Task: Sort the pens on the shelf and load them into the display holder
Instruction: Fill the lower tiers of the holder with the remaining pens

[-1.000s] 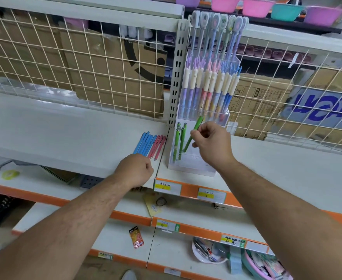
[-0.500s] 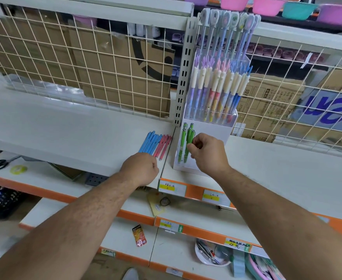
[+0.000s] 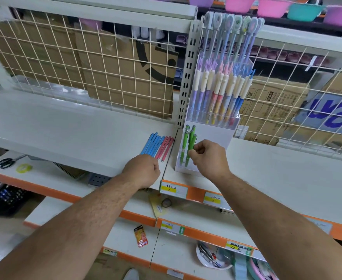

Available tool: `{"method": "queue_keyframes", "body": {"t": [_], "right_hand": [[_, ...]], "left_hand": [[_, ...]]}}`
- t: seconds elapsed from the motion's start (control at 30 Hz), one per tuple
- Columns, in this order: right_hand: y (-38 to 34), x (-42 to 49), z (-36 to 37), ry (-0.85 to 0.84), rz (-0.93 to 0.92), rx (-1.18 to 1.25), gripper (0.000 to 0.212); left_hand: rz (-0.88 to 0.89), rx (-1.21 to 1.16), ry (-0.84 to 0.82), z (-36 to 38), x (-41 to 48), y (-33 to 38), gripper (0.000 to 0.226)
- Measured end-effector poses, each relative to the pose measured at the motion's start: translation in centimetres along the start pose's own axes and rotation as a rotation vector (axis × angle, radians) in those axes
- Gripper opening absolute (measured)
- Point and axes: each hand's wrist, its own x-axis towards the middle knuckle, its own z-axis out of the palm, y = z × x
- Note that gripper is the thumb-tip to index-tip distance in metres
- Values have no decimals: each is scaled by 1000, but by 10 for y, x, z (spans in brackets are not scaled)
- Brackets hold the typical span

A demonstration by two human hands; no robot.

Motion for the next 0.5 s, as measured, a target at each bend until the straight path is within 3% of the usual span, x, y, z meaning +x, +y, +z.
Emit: {"method": "queue_keyframes", "body": {"t": [0.13, 0.3, 0.5], "right_hand": [[5, -14, -1, 19, 23, 17, 4], [8, -40, 11, -20, 7, 45, 20], [-6, -58, 36, -87, -48, -8, 14]], "left_hand": [[-14, -11, -33, -1, -1, 2, 19], [-15, -6, -50, -4, 1, 1, 18], [2, 0, -35, -10, 9, -9, 24]]}}
